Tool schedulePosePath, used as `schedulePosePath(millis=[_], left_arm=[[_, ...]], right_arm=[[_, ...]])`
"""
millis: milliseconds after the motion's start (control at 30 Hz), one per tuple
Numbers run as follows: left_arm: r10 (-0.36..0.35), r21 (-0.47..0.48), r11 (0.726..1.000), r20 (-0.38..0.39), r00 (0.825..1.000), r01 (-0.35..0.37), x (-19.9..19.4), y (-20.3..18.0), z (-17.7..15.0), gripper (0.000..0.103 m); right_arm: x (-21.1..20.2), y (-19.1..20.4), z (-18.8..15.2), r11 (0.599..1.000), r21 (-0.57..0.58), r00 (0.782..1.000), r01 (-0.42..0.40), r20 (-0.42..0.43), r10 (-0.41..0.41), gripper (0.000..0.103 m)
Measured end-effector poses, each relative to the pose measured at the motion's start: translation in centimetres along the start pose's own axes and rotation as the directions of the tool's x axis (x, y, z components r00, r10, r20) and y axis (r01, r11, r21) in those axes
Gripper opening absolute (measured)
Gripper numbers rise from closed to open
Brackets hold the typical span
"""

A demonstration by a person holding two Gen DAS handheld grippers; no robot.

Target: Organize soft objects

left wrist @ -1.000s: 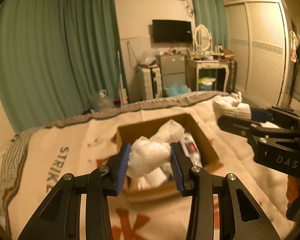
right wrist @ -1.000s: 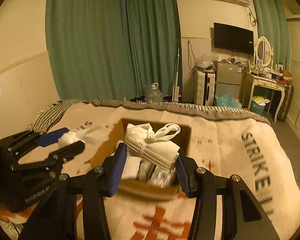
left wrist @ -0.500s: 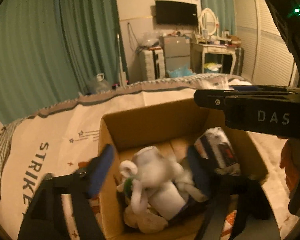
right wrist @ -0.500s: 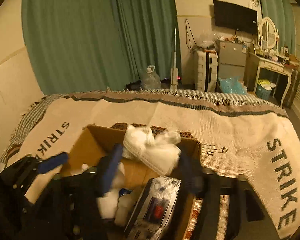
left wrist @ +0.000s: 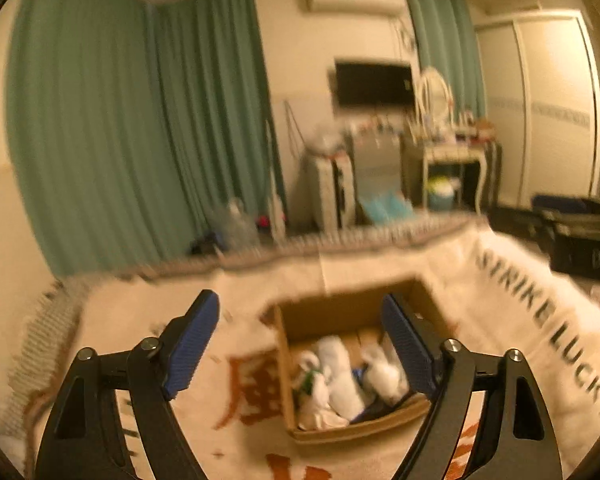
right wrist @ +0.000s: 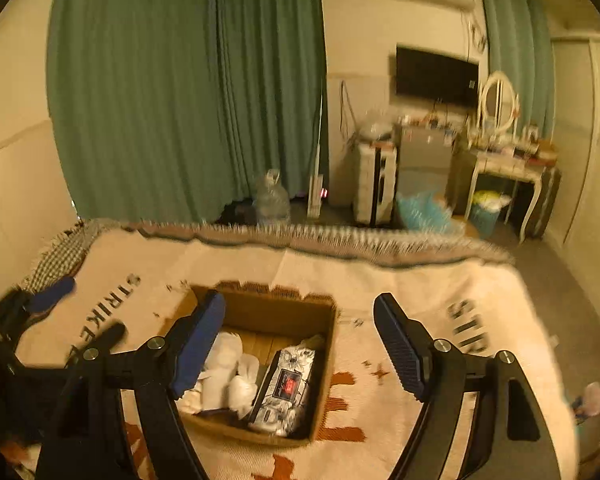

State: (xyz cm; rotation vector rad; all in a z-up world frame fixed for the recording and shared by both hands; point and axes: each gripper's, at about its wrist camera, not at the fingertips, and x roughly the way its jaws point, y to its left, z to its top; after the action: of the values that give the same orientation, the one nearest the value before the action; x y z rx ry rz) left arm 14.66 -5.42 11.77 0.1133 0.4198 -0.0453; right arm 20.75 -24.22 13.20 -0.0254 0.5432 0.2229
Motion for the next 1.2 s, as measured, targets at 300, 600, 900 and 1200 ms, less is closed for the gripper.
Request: schedulePosePath(millis=[300,600,900,1200], left_arm=[[0.042,-0.048,0.998,0.28,0.959,-0.029,-16.6,2.4,1.0,0.095],[0.058,-0.137,0.991,0.31,0.949,-0.016,-19.2,1.1,-7.7,0.096],[0.045,-0.12,0.992,0.15,0.988,-0.027,-13.2,0.6,-12.3,0.096],[0.048,-0.108,0.994,0.126,0.991,-0.035,-12.9,0.1,-14.0,0.096]], right_arm=[[-19.1,3.6,-1.6,0.998,-0.054,0.961,-0.033,0.272,0.046,0.103],[-24.0,7.1,-10.6,0.995,-0.067,0.935,-0.079,0.342,0.097,0.103],[-15.7,5.8,-17.7,0.999,0.039,0.962,-0.031,0.273,0.019,0.103],[-13.7,4.5,-18.4,0.999,0.049,0.972,-0.003,0.237,-0.009,0.103]])
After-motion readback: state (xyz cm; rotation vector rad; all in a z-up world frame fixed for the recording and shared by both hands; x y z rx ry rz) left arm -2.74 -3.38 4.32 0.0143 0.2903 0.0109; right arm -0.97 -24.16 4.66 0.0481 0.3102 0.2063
